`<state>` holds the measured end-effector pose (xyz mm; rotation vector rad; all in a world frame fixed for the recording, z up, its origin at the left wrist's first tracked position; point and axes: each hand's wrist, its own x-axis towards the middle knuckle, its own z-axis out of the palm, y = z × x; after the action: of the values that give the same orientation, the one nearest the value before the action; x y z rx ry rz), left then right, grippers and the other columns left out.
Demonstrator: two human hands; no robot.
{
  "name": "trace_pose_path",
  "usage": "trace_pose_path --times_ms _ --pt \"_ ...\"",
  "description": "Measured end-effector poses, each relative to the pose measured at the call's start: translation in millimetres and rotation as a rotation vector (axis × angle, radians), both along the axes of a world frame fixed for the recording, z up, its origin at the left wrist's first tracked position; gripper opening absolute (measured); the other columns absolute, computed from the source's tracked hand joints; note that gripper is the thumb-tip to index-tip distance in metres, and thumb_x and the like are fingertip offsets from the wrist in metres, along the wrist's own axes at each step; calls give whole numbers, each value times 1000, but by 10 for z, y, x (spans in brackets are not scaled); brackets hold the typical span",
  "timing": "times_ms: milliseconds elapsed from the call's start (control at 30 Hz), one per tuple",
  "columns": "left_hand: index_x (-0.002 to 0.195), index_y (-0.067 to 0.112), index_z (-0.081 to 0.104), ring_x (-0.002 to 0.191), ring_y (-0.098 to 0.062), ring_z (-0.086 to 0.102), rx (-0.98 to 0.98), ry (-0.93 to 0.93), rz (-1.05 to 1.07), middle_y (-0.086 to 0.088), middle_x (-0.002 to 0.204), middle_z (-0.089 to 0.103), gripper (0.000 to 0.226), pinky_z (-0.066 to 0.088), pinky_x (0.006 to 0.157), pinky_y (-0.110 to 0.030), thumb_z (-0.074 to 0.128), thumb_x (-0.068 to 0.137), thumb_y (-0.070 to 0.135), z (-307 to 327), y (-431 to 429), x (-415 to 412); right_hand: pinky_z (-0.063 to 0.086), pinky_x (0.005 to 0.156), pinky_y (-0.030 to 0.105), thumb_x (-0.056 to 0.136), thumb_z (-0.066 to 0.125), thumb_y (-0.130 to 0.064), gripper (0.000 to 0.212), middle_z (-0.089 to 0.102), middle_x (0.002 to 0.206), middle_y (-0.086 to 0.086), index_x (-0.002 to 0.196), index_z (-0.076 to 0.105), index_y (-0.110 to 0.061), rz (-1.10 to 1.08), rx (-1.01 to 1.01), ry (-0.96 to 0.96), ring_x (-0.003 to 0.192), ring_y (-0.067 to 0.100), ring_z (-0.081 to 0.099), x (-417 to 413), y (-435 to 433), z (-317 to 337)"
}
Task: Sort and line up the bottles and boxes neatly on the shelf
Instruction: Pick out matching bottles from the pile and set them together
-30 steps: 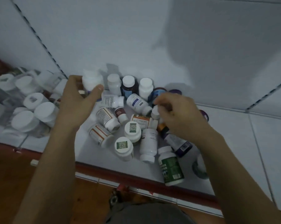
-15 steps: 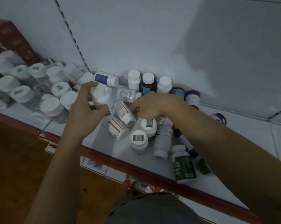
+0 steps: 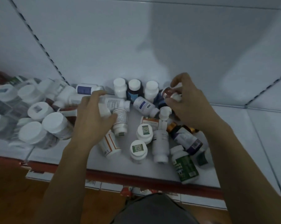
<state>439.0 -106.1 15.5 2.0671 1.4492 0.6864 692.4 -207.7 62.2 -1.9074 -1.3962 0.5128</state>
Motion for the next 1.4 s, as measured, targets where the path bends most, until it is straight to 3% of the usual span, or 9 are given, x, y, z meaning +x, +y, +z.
trace_pose_path --times_ms 133,233,333,500,633,767,967,1133,1400 --pt "128 24 57 119 -21 52 228 -36 -186 -4 127 53 45 37 98 -27 72 87 15 253 56 227 39 67 0 96 67 -19 19 64 107 -2 114 62 -22 -228 107 -122 78 5 54 227 -303 -59" --pt "122 21 64 101 -17 60 285 -19 -511 1 113 62 39 47 88 -31 71 87 7 381 120 604 38 72 1 95 69 -20 17 65 105 -1 111 66 -23 -344 215 -141 82 4 54 244 -477 -97" --pt "122 22 67 93 -15 59 233 206 -884 3 108 61 32 46 79 -32 71 91 16 354 151 1116 40 66 6 94 70 -21 18 67 99 -7 110 65 -25 -407 249 -128 80 0 59 211 -629 -118" --pt "117 25 69 92 -13 51 198 503 -1095 7 103 48 26 32 74 -28 71 92 31 154 214 1539 41 62 7 93 73 -26 18 66 93 -18 107 63 -28 -490 209 -81 79 2 61 173 -953 -147" --pt "106 28 71 86 -10 60 177 221 -980 8 97 61 16 51 79 -36 73 91 30 420 363 1509 46 66 11 91 75 -22 22 64 105 -14 107 63 -30 -575 227 -39 85 5 60 195 -1208 -208" --pt "100 31 68 83 -6 72 -38 -86 -796 13 101 71 9 57 79 -29 72 93 29 856 141 1518 49 76 7 91 73 -10 34 59 117 -9 115 62 -31 -641 250 -26 92 1 61 281 -1390 -238" --pt "93 14 67 77 -26 76 -367 -537 -633 -6 87 75 3 62 71 -35 70 94 14 1034 -811 1700 45 76 2 91 73 -10 37 58 118 -11 117 60 -32 -660 258 -17 92 -2 62 613 -1798 -295" --pt "90 10 65 76 -29 76 -569 -562 -675 -17 94 70 16 59 70 -33 74 83 21 955 -1562 2321 47 71 5 91 72 -10 34 59 115 -11 114 61 -32 -635 244 -27 95 -2 60 1209 -2362 -400" --pt "90 8 62 77 -22 77 -495 -414 -638 -7 99 69 11 64 78 -42 72 92 12 524 -2750 3945 43 60 9 88 71 -11 26 65 98 -13 104 60 -28 -721 96 -23 75 5 62 2681 -3670 -536"
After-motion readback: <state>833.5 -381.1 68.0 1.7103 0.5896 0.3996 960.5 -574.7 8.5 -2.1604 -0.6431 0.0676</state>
